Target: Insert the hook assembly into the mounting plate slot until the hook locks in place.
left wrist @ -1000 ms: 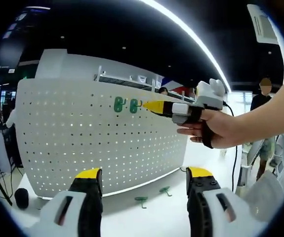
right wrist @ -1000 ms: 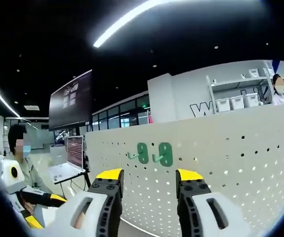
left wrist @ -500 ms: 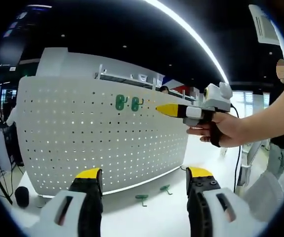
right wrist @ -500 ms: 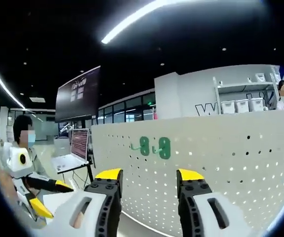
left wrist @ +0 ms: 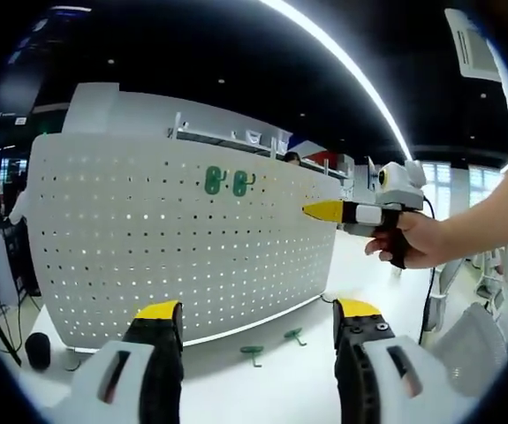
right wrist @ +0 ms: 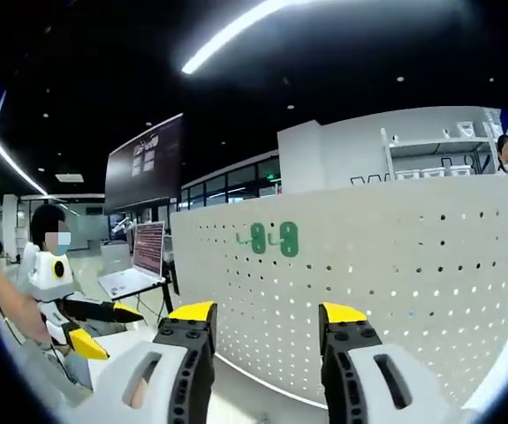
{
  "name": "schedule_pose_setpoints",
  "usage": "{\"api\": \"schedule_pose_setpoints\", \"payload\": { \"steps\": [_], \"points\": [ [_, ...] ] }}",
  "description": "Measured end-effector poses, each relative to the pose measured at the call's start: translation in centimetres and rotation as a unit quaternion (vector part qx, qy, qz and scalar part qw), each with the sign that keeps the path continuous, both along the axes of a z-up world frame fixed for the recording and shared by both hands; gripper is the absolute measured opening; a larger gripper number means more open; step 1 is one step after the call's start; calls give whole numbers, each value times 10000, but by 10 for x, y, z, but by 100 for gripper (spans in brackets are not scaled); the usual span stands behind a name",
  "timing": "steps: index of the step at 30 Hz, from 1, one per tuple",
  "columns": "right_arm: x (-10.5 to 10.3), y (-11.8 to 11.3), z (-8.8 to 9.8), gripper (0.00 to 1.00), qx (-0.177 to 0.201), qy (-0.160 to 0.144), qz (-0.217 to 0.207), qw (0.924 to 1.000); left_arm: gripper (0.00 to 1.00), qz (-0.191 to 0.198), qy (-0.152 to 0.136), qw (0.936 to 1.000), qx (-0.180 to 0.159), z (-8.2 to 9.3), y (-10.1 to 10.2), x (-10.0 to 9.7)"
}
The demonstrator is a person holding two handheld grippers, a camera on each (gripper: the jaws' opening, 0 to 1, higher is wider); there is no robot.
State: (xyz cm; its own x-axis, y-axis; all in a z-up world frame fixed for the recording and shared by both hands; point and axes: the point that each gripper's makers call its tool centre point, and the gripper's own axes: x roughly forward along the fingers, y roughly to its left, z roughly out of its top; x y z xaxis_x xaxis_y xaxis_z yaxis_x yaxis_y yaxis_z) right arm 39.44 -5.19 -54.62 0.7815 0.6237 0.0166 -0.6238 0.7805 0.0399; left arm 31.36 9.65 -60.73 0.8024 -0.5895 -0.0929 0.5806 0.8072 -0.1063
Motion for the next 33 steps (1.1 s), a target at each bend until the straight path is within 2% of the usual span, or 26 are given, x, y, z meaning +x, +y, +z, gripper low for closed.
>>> {"api": "schedule_pose_setpoints", "payload": {
  "steps": [21,33],
  "points": [
    [-32,-25,-27,51,0,110,53,9999,72,59,29,10000,-71,-3,7,1],
    [-50,-40,-42,53,102,233,-87,9996,72,18,62,10000,-57,-7,6,-1]
  ]
}}
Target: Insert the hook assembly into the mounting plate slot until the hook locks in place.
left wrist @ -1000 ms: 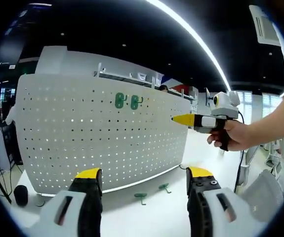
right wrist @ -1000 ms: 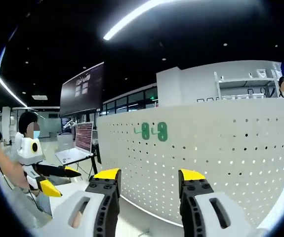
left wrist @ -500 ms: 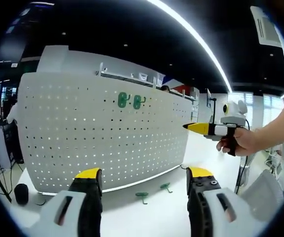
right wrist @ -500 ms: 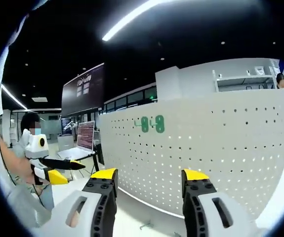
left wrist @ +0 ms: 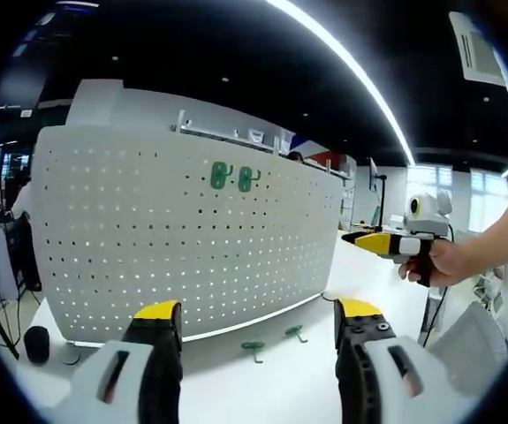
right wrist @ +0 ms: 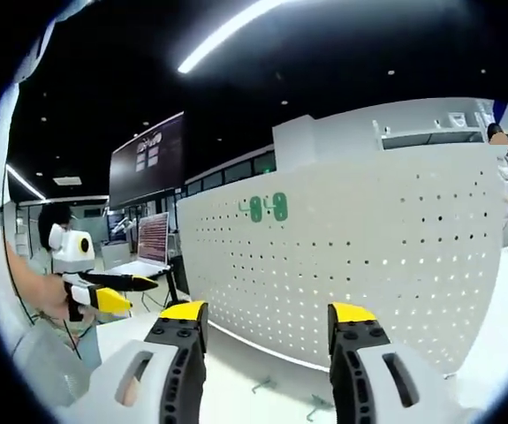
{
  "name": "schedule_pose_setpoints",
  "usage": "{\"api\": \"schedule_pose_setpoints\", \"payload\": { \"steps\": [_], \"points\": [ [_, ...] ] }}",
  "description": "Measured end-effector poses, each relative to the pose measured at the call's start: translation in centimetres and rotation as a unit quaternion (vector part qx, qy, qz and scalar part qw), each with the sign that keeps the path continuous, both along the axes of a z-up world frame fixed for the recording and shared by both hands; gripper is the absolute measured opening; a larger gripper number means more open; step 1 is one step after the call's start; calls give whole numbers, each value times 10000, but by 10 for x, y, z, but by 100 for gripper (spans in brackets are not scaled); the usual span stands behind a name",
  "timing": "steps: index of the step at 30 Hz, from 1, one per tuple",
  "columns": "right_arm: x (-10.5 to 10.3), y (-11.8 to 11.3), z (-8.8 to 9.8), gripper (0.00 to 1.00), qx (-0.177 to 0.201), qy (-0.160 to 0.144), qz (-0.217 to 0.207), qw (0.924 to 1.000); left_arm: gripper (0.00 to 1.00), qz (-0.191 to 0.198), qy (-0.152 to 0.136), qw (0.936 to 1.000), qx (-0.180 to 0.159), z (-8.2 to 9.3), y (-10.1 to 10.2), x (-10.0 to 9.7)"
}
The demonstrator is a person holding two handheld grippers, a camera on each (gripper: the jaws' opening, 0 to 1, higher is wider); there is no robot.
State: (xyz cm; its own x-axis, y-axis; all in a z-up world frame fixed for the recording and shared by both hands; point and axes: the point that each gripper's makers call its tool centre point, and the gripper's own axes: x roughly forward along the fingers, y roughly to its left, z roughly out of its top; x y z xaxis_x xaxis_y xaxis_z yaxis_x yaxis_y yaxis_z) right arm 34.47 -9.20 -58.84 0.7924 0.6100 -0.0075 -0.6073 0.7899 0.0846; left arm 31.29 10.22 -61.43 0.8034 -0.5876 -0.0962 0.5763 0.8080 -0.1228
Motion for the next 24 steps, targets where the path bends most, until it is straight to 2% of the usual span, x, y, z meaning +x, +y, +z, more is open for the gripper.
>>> {"api": "schedule_pose_setpoints", "payload": {
  "steps": [5,8,11,24],
  "points": [
    [-4,-4,-6,54,25,70,-59,10000,72,7,44,10000,6,-3,1,0],
    [-9,-4,-9,54,-86,55,-37,9999,72,-3,29,10000,7,-2,1,-1],
    [-12,-6,-15,54,-63,129,-58,9999,72,-10,37,9999,105,-6,3,-2],
    [-27,-11,-27,55,46,244,-155,9996,75,-80,85,9999,124,-11,6,-5]
  ]
}}
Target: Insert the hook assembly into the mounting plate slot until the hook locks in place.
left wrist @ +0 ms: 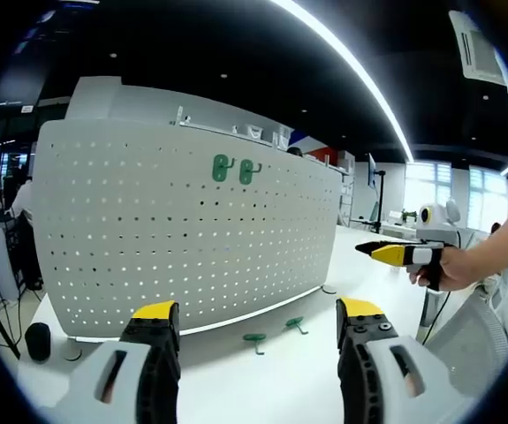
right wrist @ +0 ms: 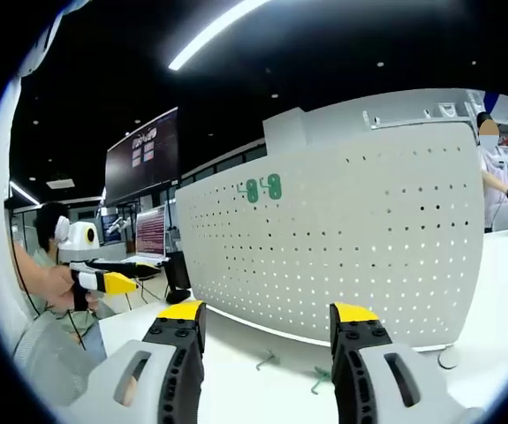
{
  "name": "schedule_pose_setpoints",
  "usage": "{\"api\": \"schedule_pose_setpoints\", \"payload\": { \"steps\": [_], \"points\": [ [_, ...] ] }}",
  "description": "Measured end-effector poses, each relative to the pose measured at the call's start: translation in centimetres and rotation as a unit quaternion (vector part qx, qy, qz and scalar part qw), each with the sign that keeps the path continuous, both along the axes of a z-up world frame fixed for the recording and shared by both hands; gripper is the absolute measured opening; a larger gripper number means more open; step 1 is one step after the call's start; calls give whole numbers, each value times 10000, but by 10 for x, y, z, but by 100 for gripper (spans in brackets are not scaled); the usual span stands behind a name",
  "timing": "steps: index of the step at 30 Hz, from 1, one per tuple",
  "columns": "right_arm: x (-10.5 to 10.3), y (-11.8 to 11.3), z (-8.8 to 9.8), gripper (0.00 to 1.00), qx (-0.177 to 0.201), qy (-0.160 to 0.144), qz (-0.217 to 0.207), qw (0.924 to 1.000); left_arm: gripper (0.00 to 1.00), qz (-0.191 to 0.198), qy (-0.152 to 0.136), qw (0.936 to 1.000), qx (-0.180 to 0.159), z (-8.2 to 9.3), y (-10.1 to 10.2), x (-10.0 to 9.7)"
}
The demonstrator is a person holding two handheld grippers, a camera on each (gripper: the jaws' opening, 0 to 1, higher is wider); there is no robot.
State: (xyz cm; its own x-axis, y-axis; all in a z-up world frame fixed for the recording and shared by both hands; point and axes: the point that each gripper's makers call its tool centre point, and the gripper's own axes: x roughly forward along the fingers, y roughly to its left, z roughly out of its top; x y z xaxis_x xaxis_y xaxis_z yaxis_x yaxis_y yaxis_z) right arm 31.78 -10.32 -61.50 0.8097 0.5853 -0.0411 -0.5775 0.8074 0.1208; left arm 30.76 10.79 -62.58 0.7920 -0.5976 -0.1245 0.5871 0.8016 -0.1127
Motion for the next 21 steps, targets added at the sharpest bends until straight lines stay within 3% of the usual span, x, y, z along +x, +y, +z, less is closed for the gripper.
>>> {"api": "schedule_pose_setpoints", "payload": {
  "steps": [21],
  "points": [
    [-19,-7,-17,56,41,161,-68,9998,78,55,75,10000,-11,-9,9,-12]
  ]
}}
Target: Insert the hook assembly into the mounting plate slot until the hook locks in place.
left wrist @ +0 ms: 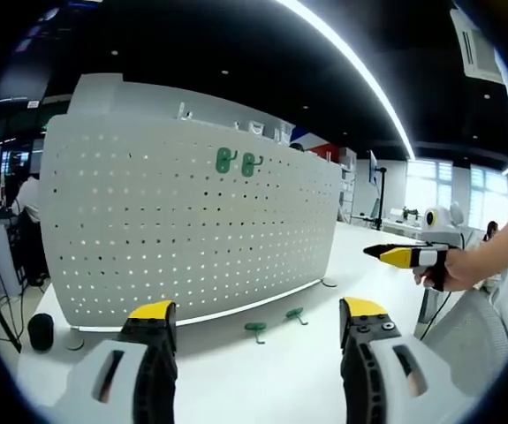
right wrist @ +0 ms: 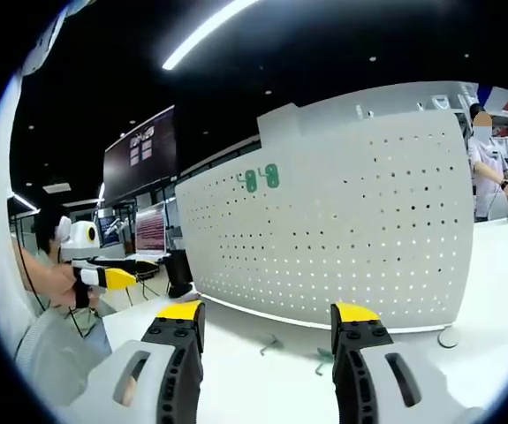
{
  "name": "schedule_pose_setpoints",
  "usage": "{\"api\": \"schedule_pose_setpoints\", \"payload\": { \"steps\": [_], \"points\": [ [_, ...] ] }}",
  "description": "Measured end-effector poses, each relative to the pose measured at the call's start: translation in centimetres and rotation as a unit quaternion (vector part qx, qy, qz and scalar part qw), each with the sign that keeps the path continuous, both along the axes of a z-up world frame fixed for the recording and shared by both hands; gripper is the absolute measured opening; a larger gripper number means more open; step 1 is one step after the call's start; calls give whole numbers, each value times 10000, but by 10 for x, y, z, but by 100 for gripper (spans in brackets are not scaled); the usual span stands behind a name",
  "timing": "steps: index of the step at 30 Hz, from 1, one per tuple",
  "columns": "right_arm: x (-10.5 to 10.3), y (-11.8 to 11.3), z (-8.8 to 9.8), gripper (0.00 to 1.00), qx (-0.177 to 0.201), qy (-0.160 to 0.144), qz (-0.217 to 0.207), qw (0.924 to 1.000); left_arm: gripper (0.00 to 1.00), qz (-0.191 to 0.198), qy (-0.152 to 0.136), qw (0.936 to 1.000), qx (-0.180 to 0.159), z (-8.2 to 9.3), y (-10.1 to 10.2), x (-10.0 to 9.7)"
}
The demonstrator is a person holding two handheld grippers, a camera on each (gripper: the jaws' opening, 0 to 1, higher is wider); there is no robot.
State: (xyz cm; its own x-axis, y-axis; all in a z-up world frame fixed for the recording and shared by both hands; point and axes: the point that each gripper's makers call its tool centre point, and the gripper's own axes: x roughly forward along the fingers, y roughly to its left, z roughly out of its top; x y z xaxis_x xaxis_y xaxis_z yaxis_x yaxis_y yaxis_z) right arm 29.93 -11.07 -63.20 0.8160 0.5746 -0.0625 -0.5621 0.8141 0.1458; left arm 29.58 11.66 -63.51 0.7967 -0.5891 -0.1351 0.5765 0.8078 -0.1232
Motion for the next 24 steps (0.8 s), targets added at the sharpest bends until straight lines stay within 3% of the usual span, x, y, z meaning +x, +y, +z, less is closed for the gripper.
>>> {"api": "schedule_pose_setpoints", "payload": {
  "steps": [24],
  "points": [
    [-9,-3,-6,55,6,95,-24,10000,81,187,-24,9996,-186,-7,6,-6]
  ]
}}
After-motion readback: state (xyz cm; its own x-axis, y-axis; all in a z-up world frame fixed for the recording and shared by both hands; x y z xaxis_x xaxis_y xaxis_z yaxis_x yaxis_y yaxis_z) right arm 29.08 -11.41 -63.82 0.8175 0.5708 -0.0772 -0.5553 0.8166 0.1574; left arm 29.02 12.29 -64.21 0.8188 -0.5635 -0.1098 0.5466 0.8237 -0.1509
